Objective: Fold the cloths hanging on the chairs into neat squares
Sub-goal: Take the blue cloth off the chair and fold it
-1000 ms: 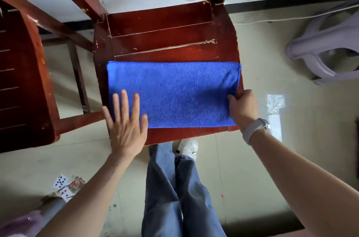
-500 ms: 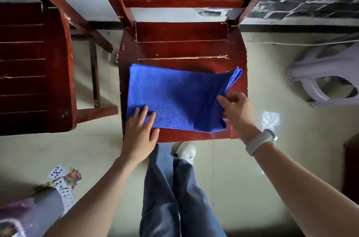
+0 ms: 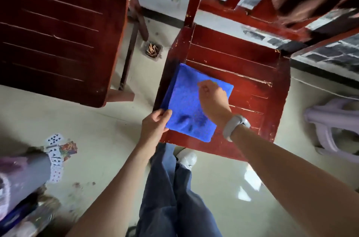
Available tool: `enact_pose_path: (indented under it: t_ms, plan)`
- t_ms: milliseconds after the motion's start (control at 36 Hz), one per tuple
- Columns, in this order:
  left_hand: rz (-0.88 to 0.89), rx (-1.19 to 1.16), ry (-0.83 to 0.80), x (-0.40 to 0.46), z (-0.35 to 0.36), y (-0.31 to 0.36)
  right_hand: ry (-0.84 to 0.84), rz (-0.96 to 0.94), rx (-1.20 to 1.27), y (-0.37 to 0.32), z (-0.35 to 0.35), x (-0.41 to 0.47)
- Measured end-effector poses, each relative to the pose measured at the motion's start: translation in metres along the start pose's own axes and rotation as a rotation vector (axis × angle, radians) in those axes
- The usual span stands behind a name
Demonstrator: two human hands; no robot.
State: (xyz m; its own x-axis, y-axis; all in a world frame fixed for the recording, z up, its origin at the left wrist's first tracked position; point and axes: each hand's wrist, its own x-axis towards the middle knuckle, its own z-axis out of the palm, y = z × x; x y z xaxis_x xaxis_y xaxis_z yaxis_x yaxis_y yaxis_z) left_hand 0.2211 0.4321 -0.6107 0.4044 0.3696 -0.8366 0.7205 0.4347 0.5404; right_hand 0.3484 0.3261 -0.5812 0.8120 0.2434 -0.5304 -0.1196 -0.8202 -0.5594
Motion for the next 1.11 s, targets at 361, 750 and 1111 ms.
enact_pose_path:
  t_ms: [361,750,1111]
  plan:
    - [0.676,0.544,0.185,-0.001,0.001,-0.015,-0.192,-0.264,-0.402,-0.023,0.001,0.069]
    - [0.640,0.480,0.259,0.003,-0.003,-0.018,-0.290,-0.256,-0.403,-0.027,0.001,0.073]
    - [0.607,0.517,0.255,0.000,-0.003,-0.018,-0.342,-0.283,-0.394,-0.031,-0.006,0.072]
